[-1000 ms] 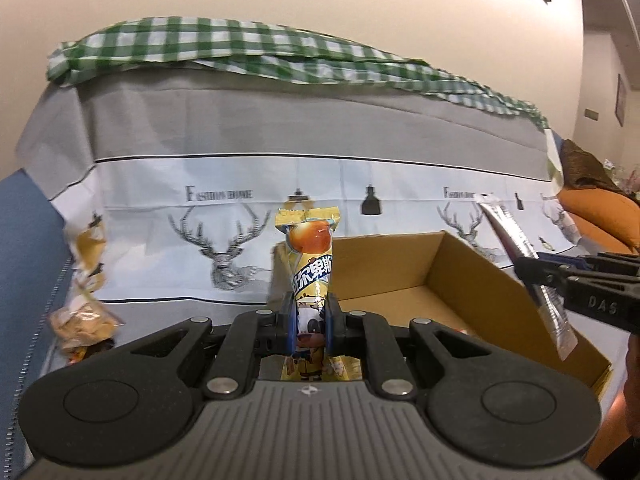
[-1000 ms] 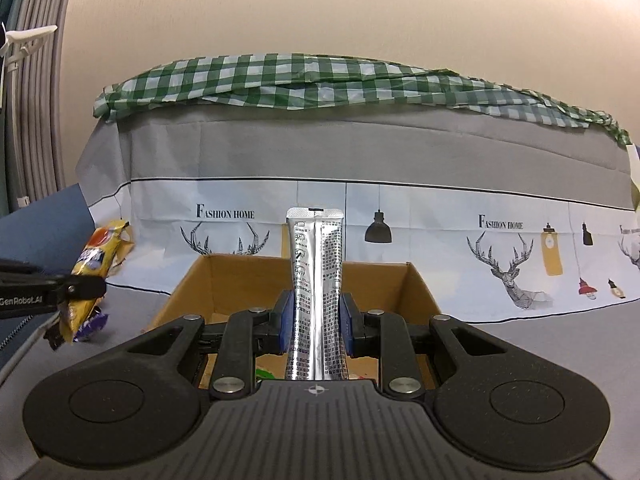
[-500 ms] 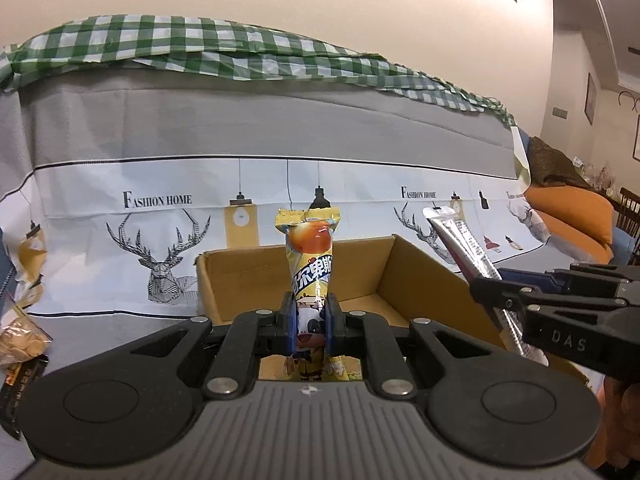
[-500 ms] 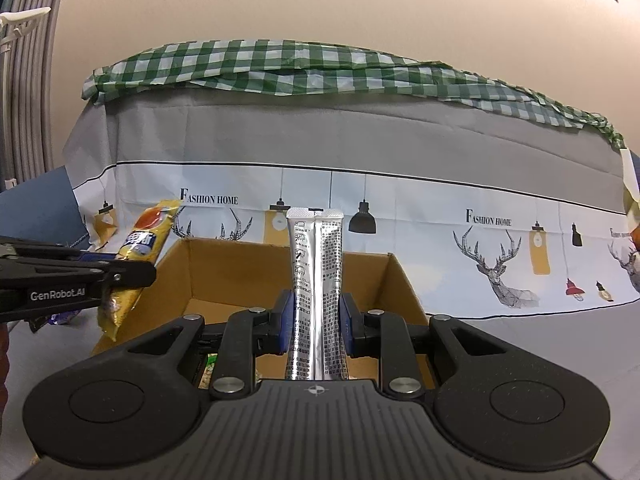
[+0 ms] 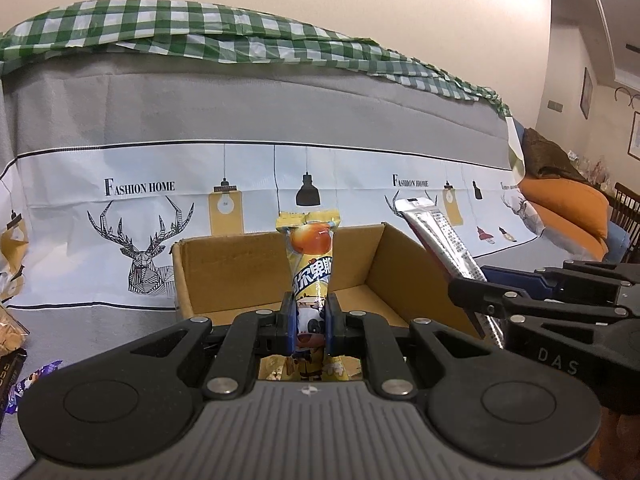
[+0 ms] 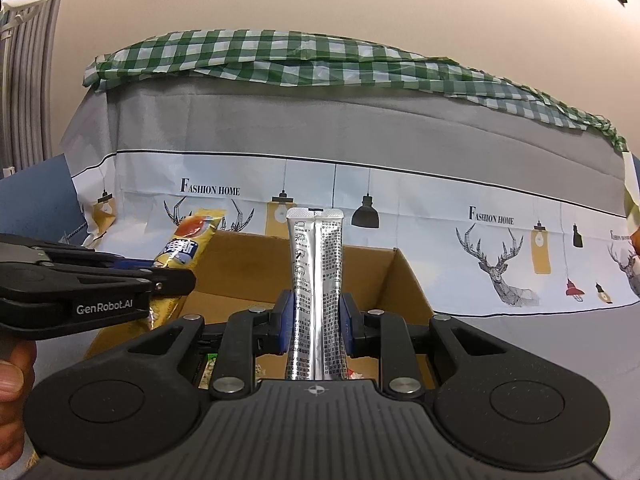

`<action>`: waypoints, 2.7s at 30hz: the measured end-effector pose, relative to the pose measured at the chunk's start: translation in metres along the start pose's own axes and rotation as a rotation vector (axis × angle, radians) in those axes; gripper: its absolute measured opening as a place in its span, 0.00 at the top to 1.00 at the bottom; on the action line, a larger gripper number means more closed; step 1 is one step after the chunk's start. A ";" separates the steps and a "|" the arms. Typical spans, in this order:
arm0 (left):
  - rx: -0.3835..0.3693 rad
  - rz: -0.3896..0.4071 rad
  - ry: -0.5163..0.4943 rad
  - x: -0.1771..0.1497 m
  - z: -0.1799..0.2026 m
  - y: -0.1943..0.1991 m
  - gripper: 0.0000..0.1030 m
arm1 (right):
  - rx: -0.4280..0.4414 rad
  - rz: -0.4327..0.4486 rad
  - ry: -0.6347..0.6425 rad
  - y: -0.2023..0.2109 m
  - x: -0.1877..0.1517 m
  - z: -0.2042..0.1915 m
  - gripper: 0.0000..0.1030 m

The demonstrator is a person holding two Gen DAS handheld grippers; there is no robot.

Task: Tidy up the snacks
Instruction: 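Open both tools to drop the silver packet and yellow bar into the box, then move both open tools from the box back toward the snack pile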

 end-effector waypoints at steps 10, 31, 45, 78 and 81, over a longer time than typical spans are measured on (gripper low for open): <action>-0.003 0.002 0.005 0.000 -0.001 0.001 0.86 | -0.001 -0.007 0.003 -0.002 -0.001 0.000 0.76; -0.001 0.008 0.008 0.000 0.001 0.002 0.86 | -0.001 -0.007 -0.004 -0.003 -0.001 0.001 0.76; 0.018 0.024 0.030 0.004 -0.003 0.004 0.58 | -0.044 -0.024 -0.022 -0.006 -0.003 0.007 0.47; 0.254 -0.069 -0.007 -0.006 -0.150 0.096 0.89 | 0.082 0.007 -0.165 0.000 0.007 -0.080 0.75; 0.309 -0.102 -0.014 -0.009 -0.169 0.099 0.89 | 0.122 0.007 -0.140 -0.001 0.007 -0.102 0.75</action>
Point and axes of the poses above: each gripper's, at about its wrist camera, not at the fingertips, and y roughly against the way its jaws point, z to its right, x to its top, the point moved 6 cm from there along -y, roughly the way its jaws point, and after that the axes turned 11 degrees about z, right-handed, at the moved point
